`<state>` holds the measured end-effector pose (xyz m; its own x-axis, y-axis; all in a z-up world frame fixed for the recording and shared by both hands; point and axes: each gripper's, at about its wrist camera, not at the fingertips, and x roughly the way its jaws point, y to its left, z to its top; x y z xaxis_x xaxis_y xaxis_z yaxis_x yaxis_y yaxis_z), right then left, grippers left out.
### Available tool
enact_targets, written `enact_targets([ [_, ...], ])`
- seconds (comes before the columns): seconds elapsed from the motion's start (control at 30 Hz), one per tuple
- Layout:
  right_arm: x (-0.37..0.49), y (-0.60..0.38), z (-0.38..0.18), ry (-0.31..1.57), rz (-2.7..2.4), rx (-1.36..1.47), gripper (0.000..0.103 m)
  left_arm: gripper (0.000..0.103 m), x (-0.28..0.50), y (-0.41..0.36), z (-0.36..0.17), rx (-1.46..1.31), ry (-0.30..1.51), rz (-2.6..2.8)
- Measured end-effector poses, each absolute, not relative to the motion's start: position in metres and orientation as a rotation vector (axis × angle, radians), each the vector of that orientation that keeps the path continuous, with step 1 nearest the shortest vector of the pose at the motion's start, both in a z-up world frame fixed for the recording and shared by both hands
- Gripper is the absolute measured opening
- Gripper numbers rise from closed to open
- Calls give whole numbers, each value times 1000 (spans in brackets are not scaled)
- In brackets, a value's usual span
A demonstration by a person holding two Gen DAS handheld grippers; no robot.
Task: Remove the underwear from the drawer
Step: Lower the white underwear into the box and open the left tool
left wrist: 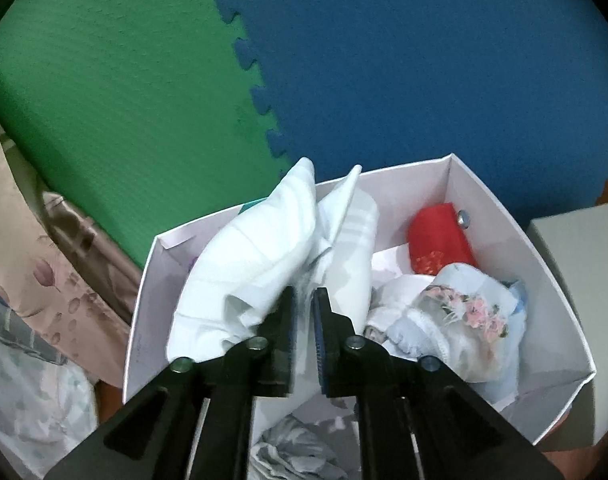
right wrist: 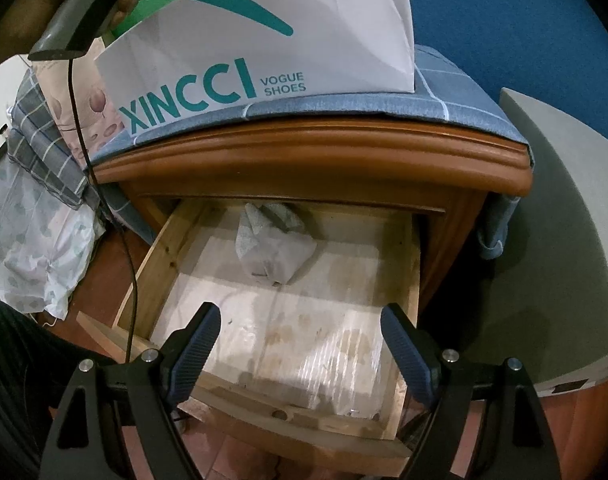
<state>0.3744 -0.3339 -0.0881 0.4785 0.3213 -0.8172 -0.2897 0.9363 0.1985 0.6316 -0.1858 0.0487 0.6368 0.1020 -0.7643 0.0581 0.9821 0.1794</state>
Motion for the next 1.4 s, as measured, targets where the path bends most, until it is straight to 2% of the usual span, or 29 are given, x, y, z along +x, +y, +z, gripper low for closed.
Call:
enact_targets([
  [0.03,375,-334,-89,1006,371,33,84,44,629,-184,50,176,878,1],
  [0.1,375,-335,-90,1013,368,35,84,67,621,-184,54,191,835,-4],
  [0.17,376,-336,-93,1023,364,36,84,72,612,-182,61,207,778,-12],
  [0.23,377,-336,-95,1026,362,31,84,83,605,-177,69,193,760,-43],
  [0.3,376,-335,-96,1028,361,19,84,84,596,-169,79,176,732,-70],
  [0.37,375,-332,-99,1035,360,4,84,89,582,-158,92,177,675,-71],
  [0.43,375,-331,-102,1043,358,-3,84,99,570,-142,108,166,580,-23],
  [0.53,376,-326,-103,1046,365,-10,84,100,571,-119,122,132,500,107],
  [0.6,375,-321,-104,1049,372,-28,84,98,585,-100,123,32,536,180],
  [0.67,375,-315,-105,1050,386,-48,84,87,608,-88,110,-61,679,201],
  [0.7,374,-312,-105,1049,391,-60,84,78,617,-87,101,-78,740,205],
  [0.87,372,-308,-107,1057,408,-84,84,74,634,-116,59,-20,914,168],
  [0.93,373,-310,-108,1061,405,-74,84,63,635,-134,46,13,967,98],
  [1.17,374,-312,-108,1066,415,-47,84,61,637,-212,13,293,1079,-29],
  [1.23,374,-310,-109,1070,423,-52,84,56,643,-212,6,342,1131,-11],
  [1.3,373,-310,-108,1070,426,-54,84,57,651,-202,5,283,1186,14],
  [1.4,372,-312,-107,1065,419,-42,84,65,651,-187,13,220,1164,36],
])
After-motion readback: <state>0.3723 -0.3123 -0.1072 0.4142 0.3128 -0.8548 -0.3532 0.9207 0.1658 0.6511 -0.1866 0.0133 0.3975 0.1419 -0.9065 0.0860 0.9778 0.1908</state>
